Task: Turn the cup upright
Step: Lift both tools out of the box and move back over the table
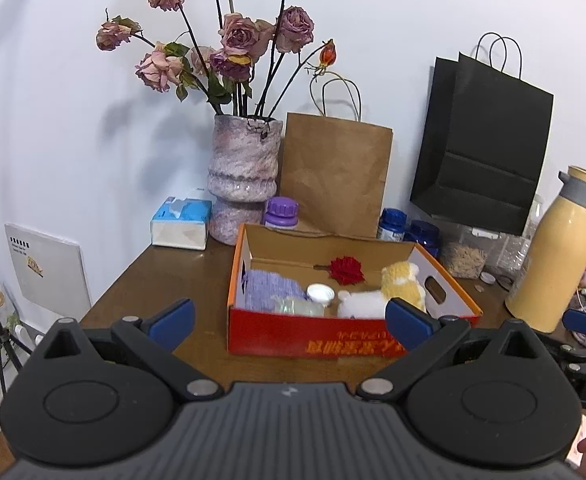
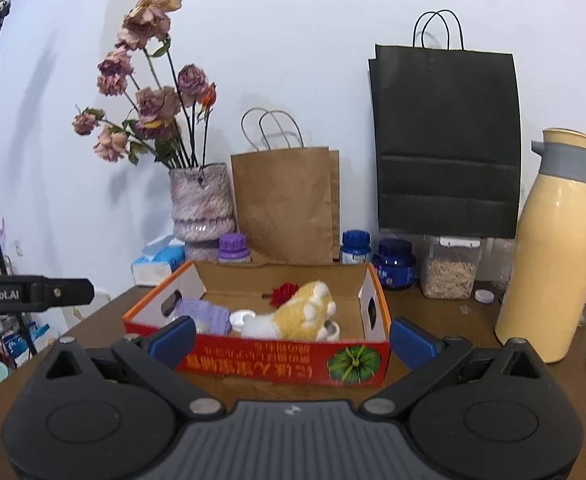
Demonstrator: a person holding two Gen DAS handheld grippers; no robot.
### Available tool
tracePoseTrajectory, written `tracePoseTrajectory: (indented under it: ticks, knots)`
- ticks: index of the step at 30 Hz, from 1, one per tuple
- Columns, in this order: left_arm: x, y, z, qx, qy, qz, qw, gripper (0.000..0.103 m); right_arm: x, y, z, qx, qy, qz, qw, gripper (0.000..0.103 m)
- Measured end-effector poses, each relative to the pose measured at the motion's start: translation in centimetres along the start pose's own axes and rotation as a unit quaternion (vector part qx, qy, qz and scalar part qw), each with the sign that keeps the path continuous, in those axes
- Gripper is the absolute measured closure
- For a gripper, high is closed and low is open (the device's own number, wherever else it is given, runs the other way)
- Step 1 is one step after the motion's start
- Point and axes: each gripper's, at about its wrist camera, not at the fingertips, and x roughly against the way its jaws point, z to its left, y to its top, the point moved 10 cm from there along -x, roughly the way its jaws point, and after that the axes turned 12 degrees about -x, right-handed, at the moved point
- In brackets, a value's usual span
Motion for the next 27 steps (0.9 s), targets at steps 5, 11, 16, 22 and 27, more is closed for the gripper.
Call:
tracePoseTrajectory:
  ticks: [5, 11, 16, 22, 27]
  knots:
    - [1.6, -1.5, -0.4, -0.004, -0.006, 0.008, 0.9999, 0.000, 1.6, -1.5, -0.2, 0.001, 0.001, 0.011, 1.000, 0.000]
    - [3.3, -3.3, -0.5, -0.004, -0.010, 0.021, 0.9997, 0.000, 3.4, -3.5, -0.3, 0.003, 0.004, 0.024, 1.000, 0.000]
    - [4.7, -4.5, -0.7, -0.007, -0.009, 0.027, 0.9996, 0.000, 4.7, -5.5, -0.4, 0.010, 0.005, 0.040, 0.999, 0.000]
    - [6.0, -6.0, -0.8, -0.008, -0.007, 0.035, 0.9993, 0.000, 6.2, -7.3, -0.3, 0.016, 0.007, 0.054, 0.998, 0.000]
    - [7.0, -7.2, -0.6, -0.009, -0.007, 0.044, 0.9990, 0.000, 7.4, -8.8, -0.4, 0.019, 0.005, 0.065, 0.998, 0.000]
